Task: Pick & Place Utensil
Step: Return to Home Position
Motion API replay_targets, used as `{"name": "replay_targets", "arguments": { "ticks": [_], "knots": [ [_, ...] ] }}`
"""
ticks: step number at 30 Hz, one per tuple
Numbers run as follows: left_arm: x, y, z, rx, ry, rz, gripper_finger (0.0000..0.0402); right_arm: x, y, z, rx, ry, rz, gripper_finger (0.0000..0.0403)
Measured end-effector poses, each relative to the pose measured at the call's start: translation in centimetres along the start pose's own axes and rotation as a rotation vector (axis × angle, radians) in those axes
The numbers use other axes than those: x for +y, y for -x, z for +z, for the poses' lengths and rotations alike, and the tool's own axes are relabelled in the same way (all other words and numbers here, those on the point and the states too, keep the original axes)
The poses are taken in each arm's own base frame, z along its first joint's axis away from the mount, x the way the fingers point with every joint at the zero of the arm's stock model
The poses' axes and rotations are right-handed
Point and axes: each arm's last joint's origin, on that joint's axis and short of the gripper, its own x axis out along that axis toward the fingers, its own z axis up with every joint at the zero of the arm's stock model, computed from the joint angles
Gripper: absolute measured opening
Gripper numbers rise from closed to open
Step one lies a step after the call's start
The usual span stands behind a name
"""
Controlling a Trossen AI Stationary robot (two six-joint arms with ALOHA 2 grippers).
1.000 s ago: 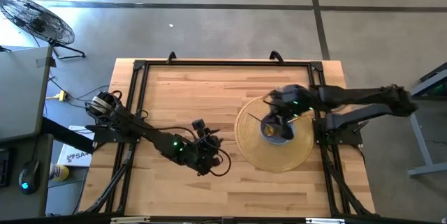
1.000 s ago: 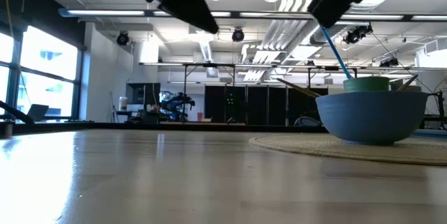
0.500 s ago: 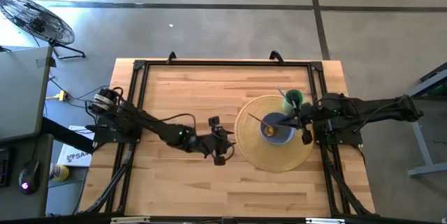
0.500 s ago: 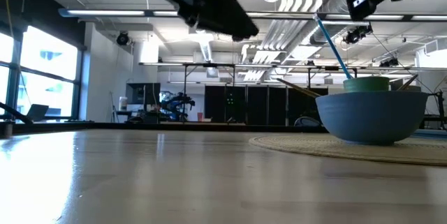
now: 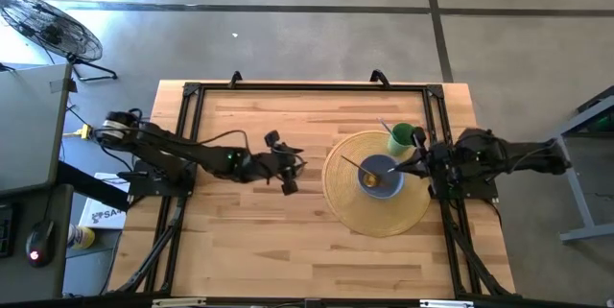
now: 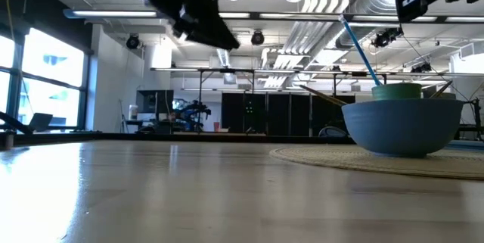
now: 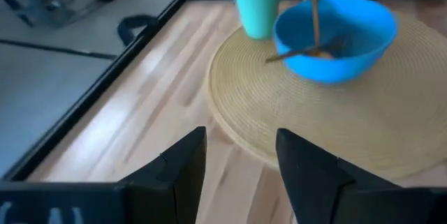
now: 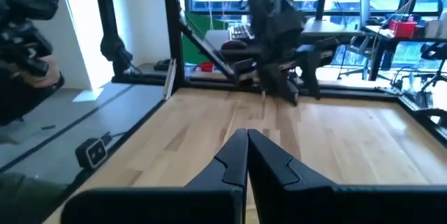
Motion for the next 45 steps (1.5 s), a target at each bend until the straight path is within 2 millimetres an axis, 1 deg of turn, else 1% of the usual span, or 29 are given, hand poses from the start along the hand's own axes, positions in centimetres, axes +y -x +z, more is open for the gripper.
{"name": "replay_targets", "arguments": {
  "ticks": [2,5,11,14,17,19,23,24,27,30,32,35,37,41,45],
  "knots": [
    [0.5,-0.4,-1.1,-0.035,0.036,-0.017,0.0169,0.0,0.0,-0.8,0.006,0.002,0.013,0.0004],
    [1.3,-0.9,-3.4,-0.043,0.055,-0.026,0.0169,0.0,-0.4,-1.8,-0.030,0.022,0.018,0.0001],
    [3.5,-1.8,-4.7,-0.165,0.147,-0.128,0.0169,-0.4,-1.1,-4.9,-0.011,0.034,-0.003,0.0002],
    [4.6,-1.9,-5.1,-0.167,0.126,-0.093,0.0169,-0.3,-1.1,-5.2,-0.027,0.044,0.012,0.0001],
    [5.9,-1.9,-5.4,-0.197,0.124,-0.055,0.0169,-0.3,-0.7,-4.8,-0.065,0.053,0.008,0.0003],
    [7.0,-2.0,-6.5,-0.227,0.145,-0.067,0.0169,-0.2,-0.6,-4.8,-0.081,0.054,0.000,0.0004],
    [8.7,-1.5,-9.1,-0.279,0.219,-0.045,0.0169,-0.2,-0.5,-5.6,-0.097,0.021,0.007,0.0001],
    [9.0,-1.2,-9.7,-0.286,0.223,-0.036,0.0169,-0.2,-0.5,-5.8,-0.109,0.003,0.009,0.0002],
    [9.3,-0.3,-10.7,-0.344,0.219,-0.039,0.0169,-0.2,-0.5,-6.0,-0.149,-0.033,0.016,0.0004],
    [9.4,0.2,-11.9,-0.334,0.216,-0.028,0.0169,-0.2,-0.5,-6.1,-0.134,-0.081,0.016,0.0002],
    [9.5,0.6,-12.2,-0.327,0.235,-0.017,0.0169,-0.2,-0.6,-6.4,-0.107,-0.121,0.019,0.0001],
    [9.7,1.3,-12.4,-0.313,0.233,-0.010,0.0169,-0.4,-0.6,-6.7,-0.081,-0.105,-0.025,0.0003],
    [9.7,1.8,-12.1,-0.307,0.210,-0.026,0.0169,-0.4,-0.6,-6.8,-0.067,-0.088,-0.055,0.0006],
    [10.0,3.0,-12.0,-0.257,0.180,-0.050,0.0169,-0.6,-0.6,-6.7,-0.087,-0.134,-0.122,0.0009],
    [10.3,4.3,-11.7,-0.236,0.149,-0.089,0.0169,-0.8,-0.6,-6.6,-0.092,-0.094,-0.174,0.0005]
  ]
}}
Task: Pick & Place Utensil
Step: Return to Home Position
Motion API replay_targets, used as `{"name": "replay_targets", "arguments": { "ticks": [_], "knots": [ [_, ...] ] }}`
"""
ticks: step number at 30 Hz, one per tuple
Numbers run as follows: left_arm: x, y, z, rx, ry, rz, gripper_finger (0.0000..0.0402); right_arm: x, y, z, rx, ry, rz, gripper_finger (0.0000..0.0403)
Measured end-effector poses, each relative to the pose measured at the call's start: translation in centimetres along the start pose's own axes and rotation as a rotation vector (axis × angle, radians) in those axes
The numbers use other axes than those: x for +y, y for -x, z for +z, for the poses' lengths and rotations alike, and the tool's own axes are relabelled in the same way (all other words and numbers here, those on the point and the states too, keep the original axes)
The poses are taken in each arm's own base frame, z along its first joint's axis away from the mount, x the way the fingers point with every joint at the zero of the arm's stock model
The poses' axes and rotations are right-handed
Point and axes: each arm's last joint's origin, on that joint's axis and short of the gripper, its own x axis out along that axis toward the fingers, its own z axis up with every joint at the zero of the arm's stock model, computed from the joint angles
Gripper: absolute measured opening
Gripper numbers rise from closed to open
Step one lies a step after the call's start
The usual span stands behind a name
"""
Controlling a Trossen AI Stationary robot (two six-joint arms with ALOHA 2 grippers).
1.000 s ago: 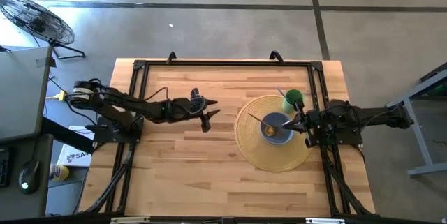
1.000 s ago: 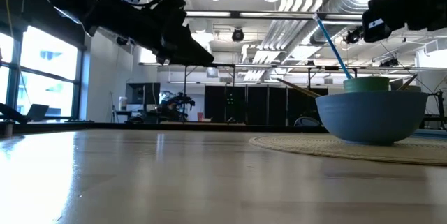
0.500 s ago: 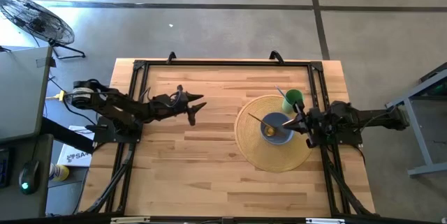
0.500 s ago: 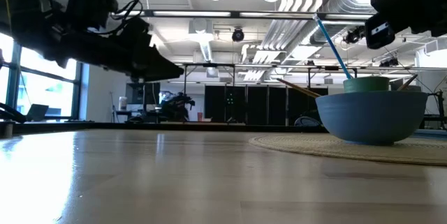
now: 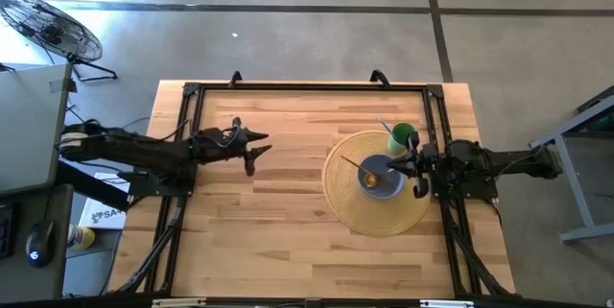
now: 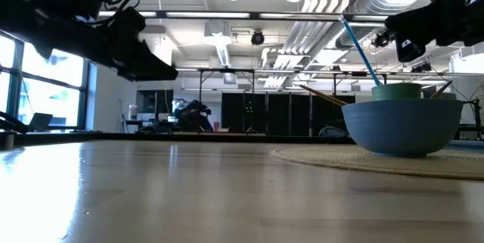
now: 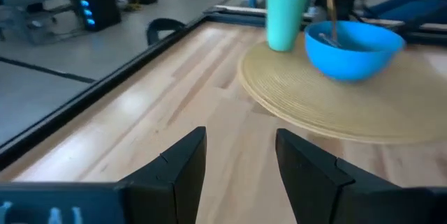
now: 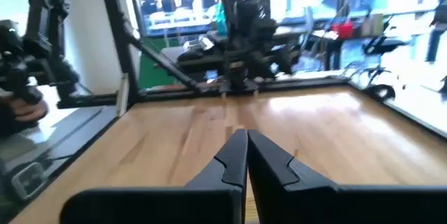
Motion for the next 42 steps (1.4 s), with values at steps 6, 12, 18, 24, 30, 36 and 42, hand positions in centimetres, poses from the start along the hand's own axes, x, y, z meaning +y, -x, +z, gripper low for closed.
{"name": "replay_targets", "arguments": {
  "ticks": [6,12,18,24,30,36,42],
  "knots": [
    [0.0,1.8,0.9,0.004,0.093,-0.099,0.0169,-0.1,0.2,0.4,-0.050,0.037,-0.055,0.0004],
    [0.5,4.8,2.0,-0.041,0.051,-0.106,0.0169,-0.2,0.4,-0.5,-0.112,0.063,-0.035,0.0009],
    [0.4,7.1,0.8,-0.160,0.048,-0.310,0.0169,-0.2,0.3,-0.6,-0.101,-0.019,-0.027,0.0005],
    [0.5,7.8,-1.4,-0.161,-0.009,-0.353,0.0152,-0.2,0.3,-0.6,-0.098,0.014,-0.030,0.0005],
    [0.9,8.1,-1.2,-0.198,0.033,-0.235,0.0064,-0.2,0.3,-0.6,-0.098,0.016,-0.031,0.0001],
    [1.5,8.4,-1.4,-0.205,0.082,-0.031,0.0013,-0.2,0.3,-0.6,-0.097,0.016,-0.031,0.0005],
    [1.6,9.0,-1.5,-0.215,0.124,-0.054,0.0015,-0.2,0.3,-0.6,-0.097,0.016,-0.031,0.0007]
  ]
}}
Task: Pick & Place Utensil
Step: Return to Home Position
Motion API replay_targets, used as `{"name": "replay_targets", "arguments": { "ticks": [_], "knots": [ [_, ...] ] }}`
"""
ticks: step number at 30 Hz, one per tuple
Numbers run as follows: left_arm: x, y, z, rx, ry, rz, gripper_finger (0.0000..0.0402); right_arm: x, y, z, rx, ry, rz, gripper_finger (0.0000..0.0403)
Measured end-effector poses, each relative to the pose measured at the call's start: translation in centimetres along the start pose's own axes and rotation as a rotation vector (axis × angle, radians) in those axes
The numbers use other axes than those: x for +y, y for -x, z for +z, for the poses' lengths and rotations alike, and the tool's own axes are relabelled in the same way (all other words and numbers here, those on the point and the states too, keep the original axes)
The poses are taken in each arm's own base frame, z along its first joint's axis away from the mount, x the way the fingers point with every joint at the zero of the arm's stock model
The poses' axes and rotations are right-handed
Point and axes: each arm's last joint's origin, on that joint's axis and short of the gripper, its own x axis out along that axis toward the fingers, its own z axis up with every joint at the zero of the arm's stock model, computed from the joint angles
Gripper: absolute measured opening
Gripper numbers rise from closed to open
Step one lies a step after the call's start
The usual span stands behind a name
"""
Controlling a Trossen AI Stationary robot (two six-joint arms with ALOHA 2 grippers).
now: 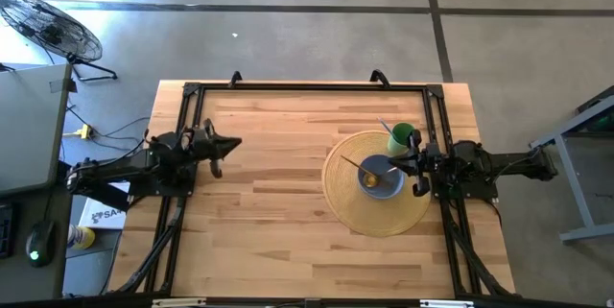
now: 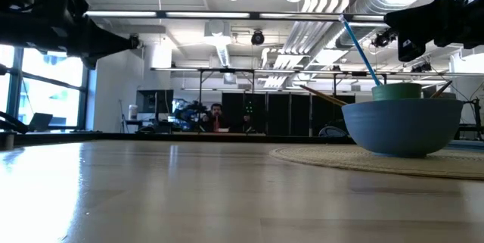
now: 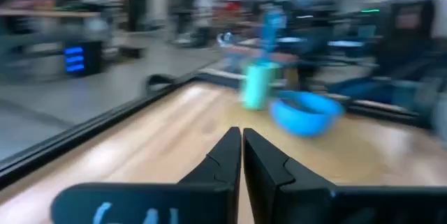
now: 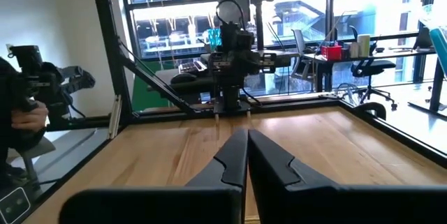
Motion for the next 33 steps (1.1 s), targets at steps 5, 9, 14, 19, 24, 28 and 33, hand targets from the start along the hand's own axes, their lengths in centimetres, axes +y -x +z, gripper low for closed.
{"name": "replay_targets", "arguments": {
  "ticks": [5,9,14,19,24,28,33],
  "knots": [
    [-0.53,0.02,-0.21,0.032,-0.043,-0.187,0.0004,0.00,0.00,0.00,0.000,0.000,0.000,0.0009],
    [-0.49,0.00,-0.22,0.033,-0.016,-0.170,0.0009,0.00,0.00,0.00,0.000,0.000,0.000,0.0005],
    [-0.46,0.00,-0.24,0.035,-0.009,-0.161,0.0009,0.00,0.00,0.00,0.000,0.000,0.000,0.0003],
    [-0.45,0.00,-0.28,0.039,-0.010,-0.161,0.0010,0.00,0.00,-0.01,0.000,0.000,0.000,0.0005],
    [-0.45,0.00,-0.29,0.040,-0.010,-0.161,0.0010,0.00,0.00,-0.01,0.001,0.000,0.000,0.0003],
    [-0.45,0.00,-0.29,0.040,-0.010,-0.161,0.0010,0.00,0.00,-0.01,0.001,0.000,0.000,0.0001],
    [-0.45,0.00,-0.29,0.040,-0.010,-0.161,0.0010,0.00,0.00,-0.01,0.001,0.000,0.000,0.0005]
  ]
}}
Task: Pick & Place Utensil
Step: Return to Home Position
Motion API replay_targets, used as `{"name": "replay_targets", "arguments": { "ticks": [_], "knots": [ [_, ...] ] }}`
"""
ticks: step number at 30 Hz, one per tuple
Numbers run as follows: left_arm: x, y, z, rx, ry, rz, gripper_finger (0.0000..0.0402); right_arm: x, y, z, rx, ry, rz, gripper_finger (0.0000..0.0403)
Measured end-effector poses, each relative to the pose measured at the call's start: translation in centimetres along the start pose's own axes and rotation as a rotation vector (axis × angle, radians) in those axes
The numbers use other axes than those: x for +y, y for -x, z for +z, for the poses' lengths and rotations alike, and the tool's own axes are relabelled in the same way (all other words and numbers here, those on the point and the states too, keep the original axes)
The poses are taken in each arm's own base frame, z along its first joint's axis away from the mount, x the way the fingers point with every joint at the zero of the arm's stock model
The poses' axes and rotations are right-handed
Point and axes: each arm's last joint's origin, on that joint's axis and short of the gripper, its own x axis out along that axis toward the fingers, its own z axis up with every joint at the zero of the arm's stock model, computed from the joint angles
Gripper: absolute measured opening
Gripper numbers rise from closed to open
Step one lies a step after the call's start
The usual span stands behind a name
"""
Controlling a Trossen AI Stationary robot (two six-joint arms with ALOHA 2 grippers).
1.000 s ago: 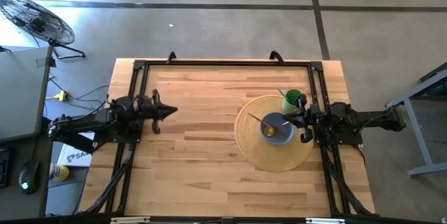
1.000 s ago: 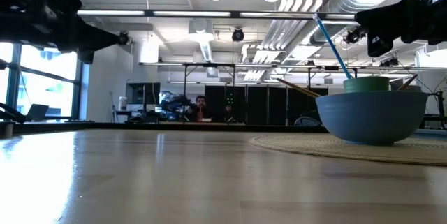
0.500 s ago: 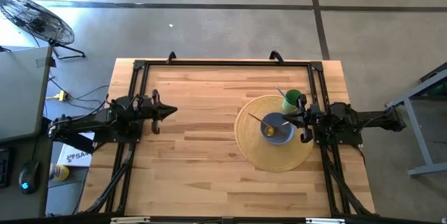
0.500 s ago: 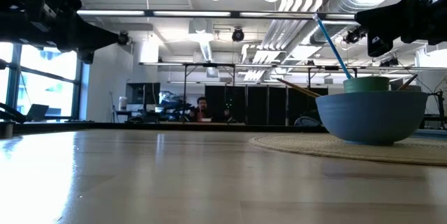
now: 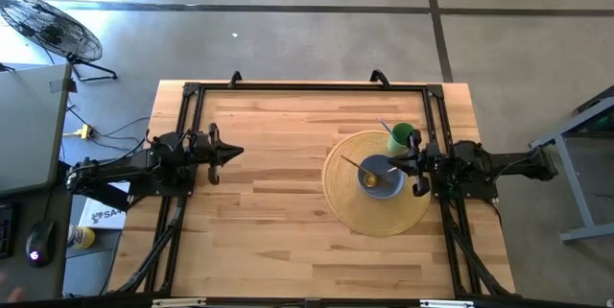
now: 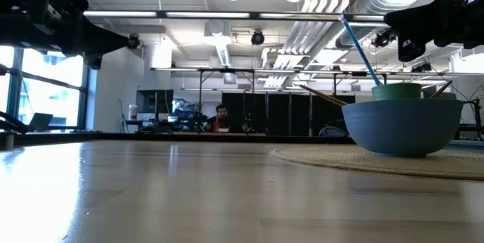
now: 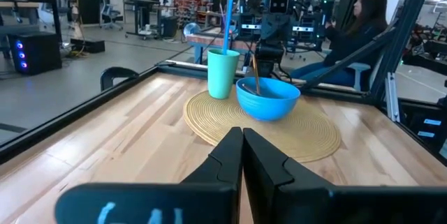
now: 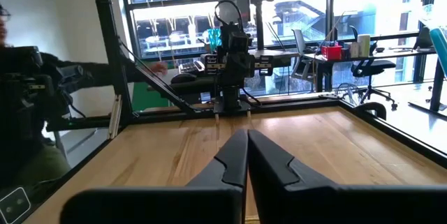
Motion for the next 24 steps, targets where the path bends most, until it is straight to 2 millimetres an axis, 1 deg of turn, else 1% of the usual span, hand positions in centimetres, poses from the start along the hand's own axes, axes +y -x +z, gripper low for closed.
{"name": "replay_targets", "arguments": {
  "ticks": [12,24],
  "knots": [
    [0.00,0.00,0.00,0.000,0.000,-0.001,0.0010,0.00,0.00,0.00,0.000,0.000,0.000,0.0009],
    [0.00,0.00,0.00,0.000,0.000,-0.001,0.0010,0.00,0.00,-0.01,0.000,0.000,0.000,0.0004]
  ]
}}
